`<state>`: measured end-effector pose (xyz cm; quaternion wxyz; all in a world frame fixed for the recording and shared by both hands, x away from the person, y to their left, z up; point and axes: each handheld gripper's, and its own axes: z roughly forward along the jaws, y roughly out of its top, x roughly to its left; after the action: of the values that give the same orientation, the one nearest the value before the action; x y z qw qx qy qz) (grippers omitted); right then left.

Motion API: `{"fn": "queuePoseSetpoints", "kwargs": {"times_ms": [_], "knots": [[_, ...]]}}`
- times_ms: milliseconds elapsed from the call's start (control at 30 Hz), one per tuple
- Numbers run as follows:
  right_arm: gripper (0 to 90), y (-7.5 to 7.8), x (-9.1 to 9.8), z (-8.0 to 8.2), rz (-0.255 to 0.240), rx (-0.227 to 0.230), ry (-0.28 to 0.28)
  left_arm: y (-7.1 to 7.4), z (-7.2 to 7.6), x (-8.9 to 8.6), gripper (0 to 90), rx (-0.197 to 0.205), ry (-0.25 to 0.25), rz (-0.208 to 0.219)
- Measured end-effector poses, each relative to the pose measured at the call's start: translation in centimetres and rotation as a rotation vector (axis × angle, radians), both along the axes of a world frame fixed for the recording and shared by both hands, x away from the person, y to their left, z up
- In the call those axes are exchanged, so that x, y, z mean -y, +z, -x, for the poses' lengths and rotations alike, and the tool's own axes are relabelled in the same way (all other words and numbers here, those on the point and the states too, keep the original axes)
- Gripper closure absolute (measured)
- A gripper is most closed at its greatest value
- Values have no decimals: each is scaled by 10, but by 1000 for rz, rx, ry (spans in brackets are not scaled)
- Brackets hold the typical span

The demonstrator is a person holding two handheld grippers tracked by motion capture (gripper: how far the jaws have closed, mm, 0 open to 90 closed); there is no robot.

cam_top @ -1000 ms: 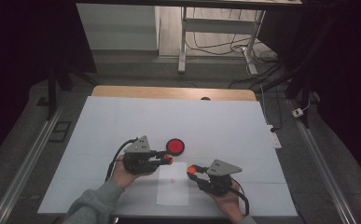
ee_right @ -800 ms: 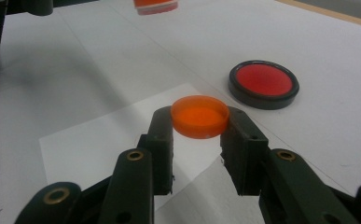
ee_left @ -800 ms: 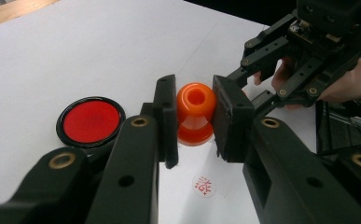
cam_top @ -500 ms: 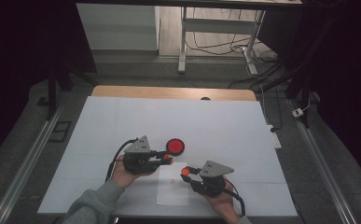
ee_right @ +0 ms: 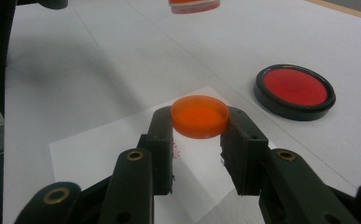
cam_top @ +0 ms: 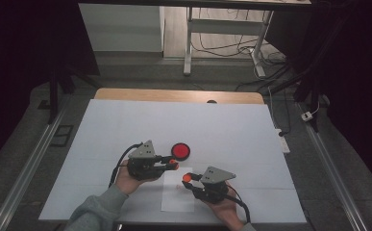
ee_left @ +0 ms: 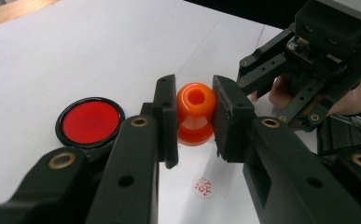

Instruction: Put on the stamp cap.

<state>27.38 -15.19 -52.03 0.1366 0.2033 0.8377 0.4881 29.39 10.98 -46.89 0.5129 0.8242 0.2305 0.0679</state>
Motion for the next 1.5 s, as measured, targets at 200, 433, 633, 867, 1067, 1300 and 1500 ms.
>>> {"fn": "queuePoseSetpoints", "kwargs": {"times_ms": [200,433,633,867,1067,1300,1500], "knots": [[643,0,-1,0,-2,-2,7,0,1,2,719,3,-7,0],[643,-1,-2,0,0,-2,11,0,2,4,719,2,-13,8],[643,-1,-2,1,-3,-3,9,0,4,9,719,0,-34,16],[643,-1,-2,1,-9,-2,11,-2,6,16,719,-8,-53,16],[643,-2,-3,1,-15,-2,12,-5,7,22,719,-12,-71,2],[643,-1,-2,1,-7,0,12,-8,8,27,719,-16,-80,-7],[643,-1,-2,1,-5,1,15,-11,7,29,719,-22,-82,-14]]}}
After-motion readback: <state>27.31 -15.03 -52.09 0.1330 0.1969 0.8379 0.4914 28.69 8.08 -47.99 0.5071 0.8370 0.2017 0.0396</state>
